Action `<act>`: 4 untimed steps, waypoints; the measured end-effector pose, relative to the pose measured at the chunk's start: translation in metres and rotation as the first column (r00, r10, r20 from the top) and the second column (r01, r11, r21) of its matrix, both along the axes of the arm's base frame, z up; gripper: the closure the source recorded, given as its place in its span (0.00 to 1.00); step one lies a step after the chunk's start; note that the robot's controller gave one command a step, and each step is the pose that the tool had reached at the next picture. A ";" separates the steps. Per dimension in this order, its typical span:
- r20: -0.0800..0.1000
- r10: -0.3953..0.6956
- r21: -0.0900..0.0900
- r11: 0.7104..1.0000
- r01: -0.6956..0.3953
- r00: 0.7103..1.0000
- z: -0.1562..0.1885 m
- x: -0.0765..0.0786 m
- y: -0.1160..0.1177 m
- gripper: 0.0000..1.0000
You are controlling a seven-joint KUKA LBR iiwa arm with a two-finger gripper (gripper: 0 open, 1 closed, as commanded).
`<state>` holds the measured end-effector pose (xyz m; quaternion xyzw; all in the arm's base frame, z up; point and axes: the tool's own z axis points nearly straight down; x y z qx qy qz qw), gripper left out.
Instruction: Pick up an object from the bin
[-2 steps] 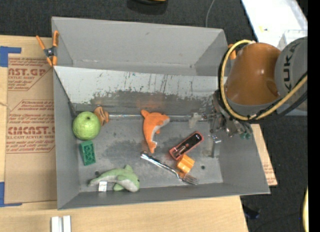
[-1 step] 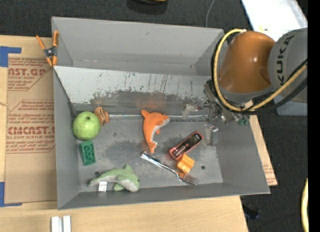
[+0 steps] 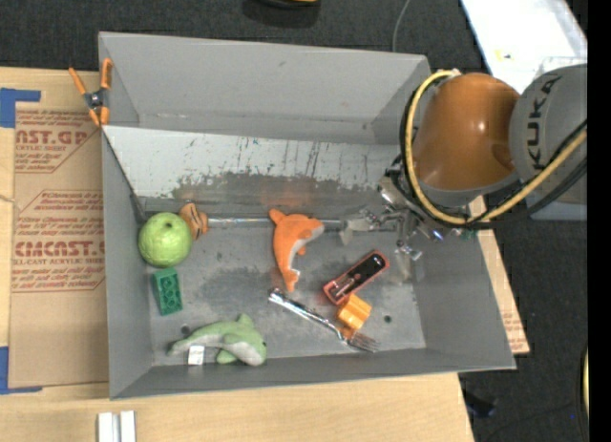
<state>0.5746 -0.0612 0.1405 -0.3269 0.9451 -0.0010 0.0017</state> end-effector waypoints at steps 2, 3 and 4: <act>0.012 0.459 -0.008 0.888 -0.459 0.888 -0.071 -0.027 0.002 1.00; 0.012 0.459 -0.008 0.888 -0.459 0.888 -0.071 -0.027 0.002 1.00; 0.011 0.458 -0.007 0.889 -0.458 0.889 -0.057 -0.027 0.003 1.00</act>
Offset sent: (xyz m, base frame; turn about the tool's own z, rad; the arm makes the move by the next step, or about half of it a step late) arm -0.0270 -0.0003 -0.0705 -0.4783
